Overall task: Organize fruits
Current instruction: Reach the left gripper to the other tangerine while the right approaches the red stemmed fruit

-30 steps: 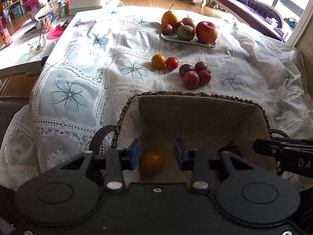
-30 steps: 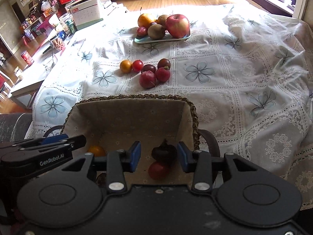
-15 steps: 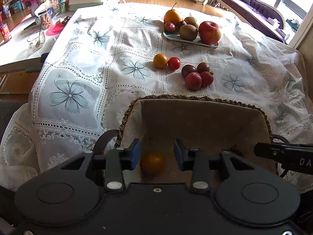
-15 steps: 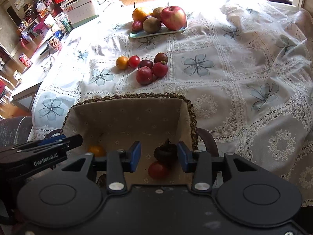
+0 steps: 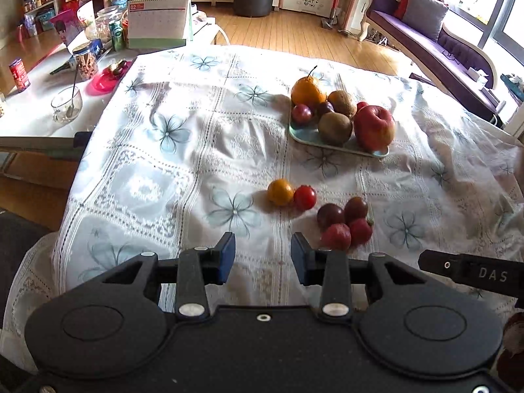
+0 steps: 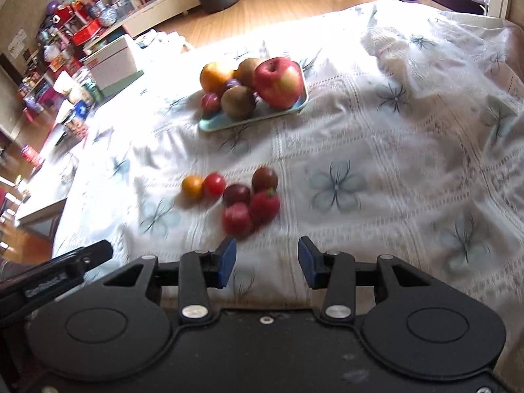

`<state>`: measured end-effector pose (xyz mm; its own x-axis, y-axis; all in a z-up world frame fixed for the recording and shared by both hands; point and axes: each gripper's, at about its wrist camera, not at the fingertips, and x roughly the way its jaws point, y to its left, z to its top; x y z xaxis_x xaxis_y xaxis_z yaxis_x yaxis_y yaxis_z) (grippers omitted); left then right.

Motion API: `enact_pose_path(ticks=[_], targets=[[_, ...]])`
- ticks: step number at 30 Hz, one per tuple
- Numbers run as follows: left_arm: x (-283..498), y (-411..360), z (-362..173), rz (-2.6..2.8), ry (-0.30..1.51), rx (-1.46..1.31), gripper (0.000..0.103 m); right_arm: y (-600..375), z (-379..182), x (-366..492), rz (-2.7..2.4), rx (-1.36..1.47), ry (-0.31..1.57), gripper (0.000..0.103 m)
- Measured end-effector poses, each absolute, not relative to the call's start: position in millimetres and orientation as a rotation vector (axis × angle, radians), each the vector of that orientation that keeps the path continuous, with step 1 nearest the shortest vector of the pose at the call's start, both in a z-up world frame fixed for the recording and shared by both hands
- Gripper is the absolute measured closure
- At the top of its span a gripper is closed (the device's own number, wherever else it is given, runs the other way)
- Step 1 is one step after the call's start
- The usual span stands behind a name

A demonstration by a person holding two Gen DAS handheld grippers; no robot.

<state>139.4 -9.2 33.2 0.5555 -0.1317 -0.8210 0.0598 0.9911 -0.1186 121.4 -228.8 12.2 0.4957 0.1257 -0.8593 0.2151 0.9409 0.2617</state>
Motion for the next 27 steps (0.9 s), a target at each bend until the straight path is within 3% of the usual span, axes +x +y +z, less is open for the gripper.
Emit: enact_pose_path(ticks=[14, 27], targets=[[235, -42, -33, -0.13, 1.063, -0.034, 0.057, -230, -51, 200, -0.13, 0.403, 1.171, 0.058], [252, -41, -52, -0.108, 1.027, -0.042, 0.057, -222, -76, 212, -0.108, 0.364, 1.194, 0.058]])
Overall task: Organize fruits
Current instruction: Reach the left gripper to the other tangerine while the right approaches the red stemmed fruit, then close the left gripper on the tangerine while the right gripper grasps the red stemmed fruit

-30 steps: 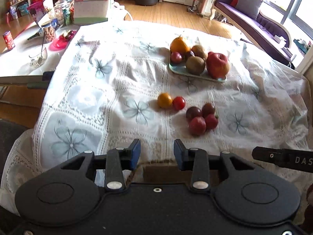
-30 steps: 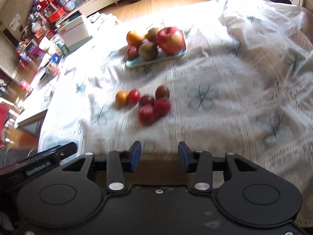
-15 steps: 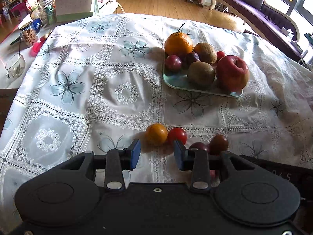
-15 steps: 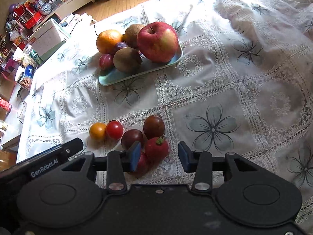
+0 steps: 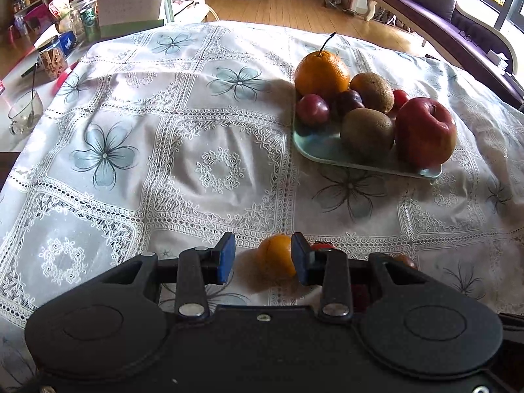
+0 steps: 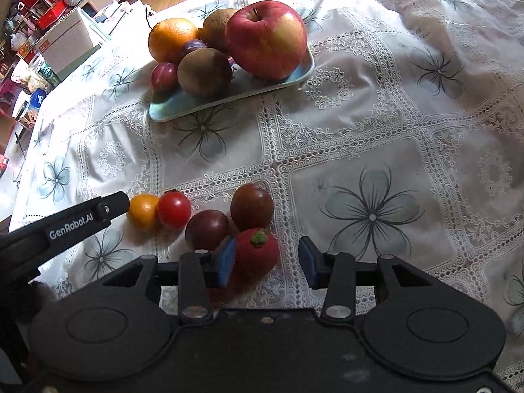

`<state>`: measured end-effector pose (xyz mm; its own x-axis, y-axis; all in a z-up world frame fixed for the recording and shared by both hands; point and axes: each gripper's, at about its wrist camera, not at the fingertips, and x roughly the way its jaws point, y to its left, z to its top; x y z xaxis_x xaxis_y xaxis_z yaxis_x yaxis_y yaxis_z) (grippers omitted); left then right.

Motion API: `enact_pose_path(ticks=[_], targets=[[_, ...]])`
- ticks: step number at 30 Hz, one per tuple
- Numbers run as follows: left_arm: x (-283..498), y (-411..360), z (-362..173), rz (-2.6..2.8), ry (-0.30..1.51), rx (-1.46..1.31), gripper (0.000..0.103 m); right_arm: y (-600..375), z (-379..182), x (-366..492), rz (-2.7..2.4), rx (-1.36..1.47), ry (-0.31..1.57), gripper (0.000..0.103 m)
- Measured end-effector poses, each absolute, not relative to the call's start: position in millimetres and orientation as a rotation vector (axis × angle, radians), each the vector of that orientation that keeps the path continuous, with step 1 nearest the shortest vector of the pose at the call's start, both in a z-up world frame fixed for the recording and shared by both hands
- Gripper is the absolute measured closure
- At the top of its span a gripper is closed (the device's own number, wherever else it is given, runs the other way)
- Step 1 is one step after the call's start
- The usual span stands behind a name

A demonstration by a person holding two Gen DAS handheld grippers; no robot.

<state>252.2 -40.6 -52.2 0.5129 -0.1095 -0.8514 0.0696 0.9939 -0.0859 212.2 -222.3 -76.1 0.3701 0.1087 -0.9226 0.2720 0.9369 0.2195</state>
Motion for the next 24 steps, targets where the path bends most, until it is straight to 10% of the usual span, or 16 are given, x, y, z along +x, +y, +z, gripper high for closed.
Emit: enact_pose_path(ticks=[21, 24], targets=[[261, -61, -80, -0.138, 1.046, 0.093, 0.048, -221, -97, 224, -0.073, 0.382, 1.244, 0.053], [265, -56, -83, -0.134, 1.058, 0.076, 0.049, -221, -97, 223, -0.058, 0.395, 1.238, 0.067]])
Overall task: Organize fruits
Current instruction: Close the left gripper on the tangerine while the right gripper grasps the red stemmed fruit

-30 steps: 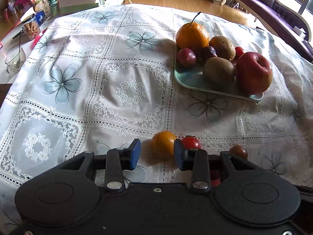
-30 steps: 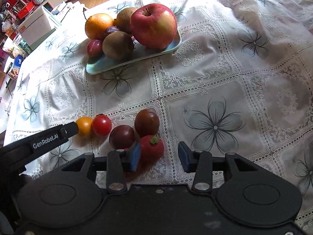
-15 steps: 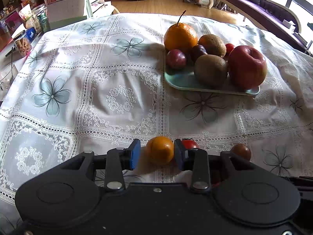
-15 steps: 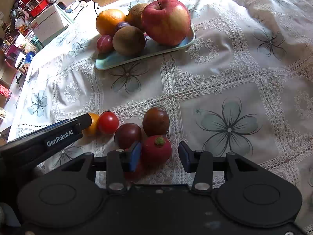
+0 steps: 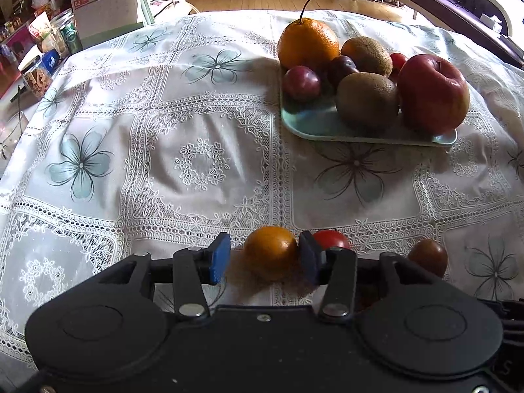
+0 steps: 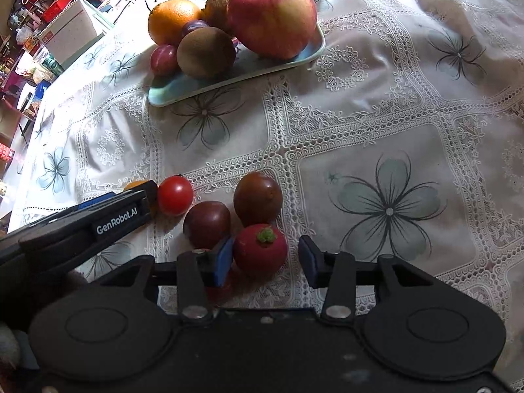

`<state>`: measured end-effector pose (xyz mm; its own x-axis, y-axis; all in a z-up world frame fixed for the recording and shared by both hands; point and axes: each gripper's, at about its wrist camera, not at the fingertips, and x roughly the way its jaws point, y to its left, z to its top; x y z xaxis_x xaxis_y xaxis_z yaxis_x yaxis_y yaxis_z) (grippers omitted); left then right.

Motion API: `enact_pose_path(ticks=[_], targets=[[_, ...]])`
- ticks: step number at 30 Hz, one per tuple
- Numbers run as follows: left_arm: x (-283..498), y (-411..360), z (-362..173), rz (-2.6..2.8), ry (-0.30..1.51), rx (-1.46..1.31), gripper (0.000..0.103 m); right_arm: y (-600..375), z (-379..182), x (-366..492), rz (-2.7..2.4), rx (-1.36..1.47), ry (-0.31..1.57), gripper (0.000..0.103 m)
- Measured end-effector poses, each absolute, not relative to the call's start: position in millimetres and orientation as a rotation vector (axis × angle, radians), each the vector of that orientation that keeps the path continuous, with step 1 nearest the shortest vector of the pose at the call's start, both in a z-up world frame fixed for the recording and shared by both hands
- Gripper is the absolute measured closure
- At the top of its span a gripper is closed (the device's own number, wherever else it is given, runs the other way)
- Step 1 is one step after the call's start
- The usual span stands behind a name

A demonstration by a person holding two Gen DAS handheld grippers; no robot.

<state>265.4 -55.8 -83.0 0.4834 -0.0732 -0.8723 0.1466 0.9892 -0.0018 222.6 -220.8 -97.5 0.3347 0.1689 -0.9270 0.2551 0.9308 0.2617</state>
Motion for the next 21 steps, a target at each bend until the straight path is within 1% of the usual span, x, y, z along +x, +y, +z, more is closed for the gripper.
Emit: enact_pose_path(ticks=[2, 12, 21], targets=[[268, -49, -85, -0.17, 1.073, 0.035, 0.057, -222, -96, 220, -0.04, 0.404, 1.222, 0.066], [261, -18, -82, -0.122, 1.065, -0.114, 0.057, -225, -82, 202, -0.009, 0.439, 1.086, 0.066], [259, -16, -80, -0.064, 1.043, -0.089, 0.057, -226, -80, 197, -0.036, 0.435, 1.069, 0.066]])
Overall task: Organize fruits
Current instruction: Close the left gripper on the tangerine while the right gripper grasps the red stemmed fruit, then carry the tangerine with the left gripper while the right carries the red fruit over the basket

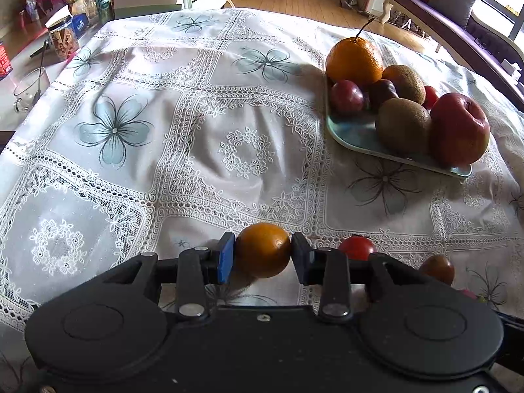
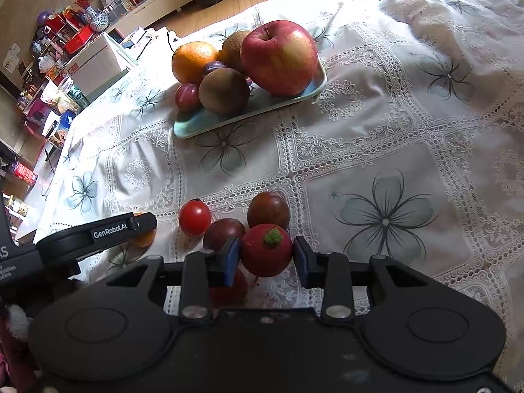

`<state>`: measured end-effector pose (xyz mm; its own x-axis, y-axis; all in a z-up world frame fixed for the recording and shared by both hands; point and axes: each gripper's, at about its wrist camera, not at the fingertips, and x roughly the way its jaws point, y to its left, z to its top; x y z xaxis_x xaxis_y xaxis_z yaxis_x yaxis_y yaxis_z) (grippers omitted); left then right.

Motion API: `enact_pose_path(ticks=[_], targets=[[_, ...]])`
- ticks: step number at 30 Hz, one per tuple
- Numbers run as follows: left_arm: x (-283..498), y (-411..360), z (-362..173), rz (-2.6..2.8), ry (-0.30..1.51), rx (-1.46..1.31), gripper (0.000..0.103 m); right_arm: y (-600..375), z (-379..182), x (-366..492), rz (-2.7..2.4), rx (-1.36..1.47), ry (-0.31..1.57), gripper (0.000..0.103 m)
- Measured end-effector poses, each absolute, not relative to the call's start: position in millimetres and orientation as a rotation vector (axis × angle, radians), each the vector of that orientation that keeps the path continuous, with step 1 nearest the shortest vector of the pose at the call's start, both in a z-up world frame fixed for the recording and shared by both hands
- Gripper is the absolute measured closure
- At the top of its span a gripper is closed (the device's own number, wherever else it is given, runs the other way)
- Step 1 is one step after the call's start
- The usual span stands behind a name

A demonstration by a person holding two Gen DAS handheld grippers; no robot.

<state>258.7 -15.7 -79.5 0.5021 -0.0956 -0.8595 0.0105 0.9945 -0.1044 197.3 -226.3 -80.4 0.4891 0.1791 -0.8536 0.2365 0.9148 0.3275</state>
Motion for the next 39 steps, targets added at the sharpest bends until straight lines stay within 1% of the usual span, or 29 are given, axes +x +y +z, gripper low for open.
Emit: enact_pose_path(ticks=[6, 10, 13, 15, 19, 24, 30, 39], targets=[[254, -10, -72, -0.004, 0.993, -0.096, 0.058, -221, -74, 191, -0.056, 0.388, 1.023, 0.066], [239, -14, -47, 0.054, 0.891, -0.041, 0.058, -216, -67, 186, -0.079, 0.345, 0.985, 0.066], [226, -17, -22, 0.053, 0.871, -0.018, 0.058, -212, -57, 183, -0.141, 0.299, 0.961, 0.066], [216, -15, -3, 0.02, 0.874, -0.038, 0.057, -215, -45, 177, -0.147, 0.305, 0.946, 0.066], [182, -16, 30, -0.006, 0.874, -0.01, 0.057, -226, -12, 156, -0.096, 0.421, 0.937, 0.066], [125, -13, 53, -0.068, 0.834, 0.034, 0.057, -227, 32, 107, -0.064, 0.422, 0.925, 0.066], [70, -14, 47, -0.105, 0.83, 0.099, 0.057, -216, 55, 37, -0.05, 0.295, 0.928, 0.066], [27, -26, 11, -0.173, 0.949, 0.115, 0.057, -201, 36, -27, -0.023, 0.16, 0.99, 0.066]])
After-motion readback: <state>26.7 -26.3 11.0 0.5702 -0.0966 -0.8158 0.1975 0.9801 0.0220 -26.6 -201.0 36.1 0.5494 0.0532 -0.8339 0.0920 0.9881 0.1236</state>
